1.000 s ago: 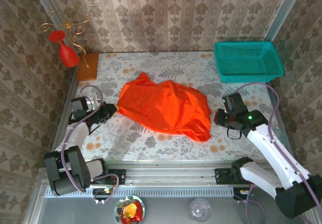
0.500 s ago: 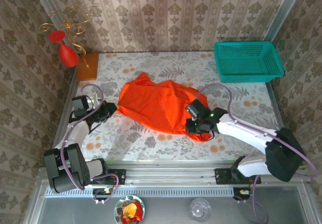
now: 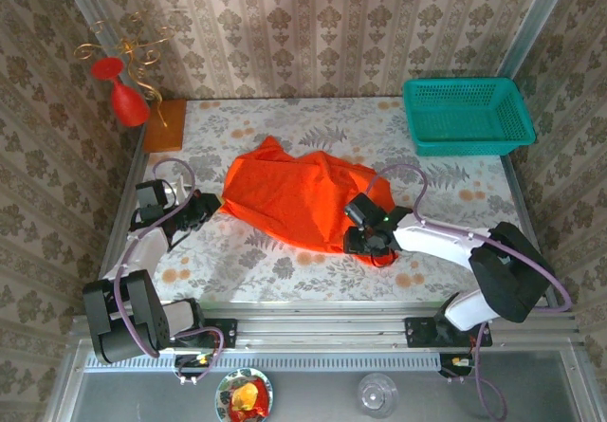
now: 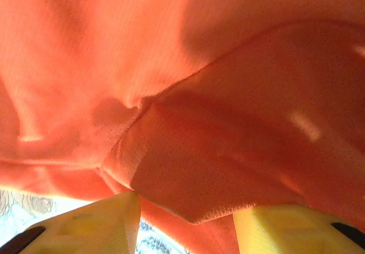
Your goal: Fold the inside-out t-shirt
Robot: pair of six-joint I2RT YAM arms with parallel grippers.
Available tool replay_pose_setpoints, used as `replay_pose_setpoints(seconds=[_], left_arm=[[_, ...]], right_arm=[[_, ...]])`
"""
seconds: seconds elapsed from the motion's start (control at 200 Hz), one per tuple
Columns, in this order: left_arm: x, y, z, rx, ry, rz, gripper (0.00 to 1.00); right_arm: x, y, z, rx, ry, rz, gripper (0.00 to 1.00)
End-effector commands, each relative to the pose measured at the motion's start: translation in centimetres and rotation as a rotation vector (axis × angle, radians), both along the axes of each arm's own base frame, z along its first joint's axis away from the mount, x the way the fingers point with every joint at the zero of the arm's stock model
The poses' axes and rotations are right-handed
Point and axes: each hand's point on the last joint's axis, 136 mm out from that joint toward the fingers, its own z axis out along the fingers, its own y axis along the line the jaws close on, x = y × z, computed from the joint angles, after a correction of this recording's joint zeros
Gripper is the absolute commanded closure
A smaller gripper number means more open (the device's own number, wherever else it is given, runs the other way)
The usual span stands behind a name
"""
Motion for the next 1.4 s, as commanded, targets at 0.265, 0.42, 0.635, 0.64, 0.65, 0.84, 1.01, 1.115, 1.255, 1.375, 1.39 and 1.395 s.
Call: replay_pose_setpoints(seconds=[0.265, 0.42, 0.635, 0.64, 0.65, 0.84, 1.01, 1.115, 1.255, 1.375, 1.39, 1.395], left_arm=[[0.6, 0.0, 1.6, 0.015, -0.061, -0.020, 1.00], [0.5, -0.1, 1.8, 0.016, -0.064, -0.020, 1.00], [0.5, 0.0, 1.7, 0.014, -0.058, -0.014, 1.00], [0.4, 0.0, 1.7, 0.014, -0.059, -0.014, 1.00], [0.5, 0.0, 1.7, 0.014, -0.060, -0.014, 1.00], [0.3, -0.1, 1.8, 0.013, -0.062, -0.016, 1.00], [0.4, -0.1, 1.7, 0.012, -0.058, -0.017, 1.00], [0.3, -0.1, 1.7, 0.012, -0.058, -0.021, 1.00], [0.3, -0.1, 1.5, 0.014, -0.053, -0.020, 1.00], [0.3, -0.2, 1.5, 0.010, -0.051, -0.024, 1.00], [0.3, -0.2, 1.5, 0.011, -0.051, -0.024, 1.00], [0.3, -0.1, 1.5, 0.011, -0.052, -0.023, 1.00]], right_arm=[[2.2, 0.9, -0.2, 0.043, -0.062, 0.030, 0.50], [1.7, 1.8, 0.5, 0.123, -0.051, 0.047, 0.52], [0.2, 3.7, 1.9, 0.268, -0.011, 0.076, 0.58], [0.1, 3.8, 2.0, 0.271, -0.011, 0.076, 0.58], [0.1, 3.8, 2.0, 0.276, -0.010, 0.075, 0.59], [-1.2, 3.9, 2.8, 0.335, -0.006, 0.083, 0.76], [-2.0, 3.2, 2.1, 0.287, 0.032, 0.107, 0.84], [-3.0, 3.9, 2.6, 0.319, 0.074, 0.159, 0.73], [-5.5, 5.7, 2.1, 0.397, 0.216, 0.278, 0.68], [-7.4, 6.2, 1.7, 0.381, 0.296, 0.367, 0.63], [-7.5, 6.2, 1.7, 0.373, 0.297, 0.374, 0.62], [-7.6, 6.2, 1.7, 0.367, 0.297, 0.376, 0.62]])
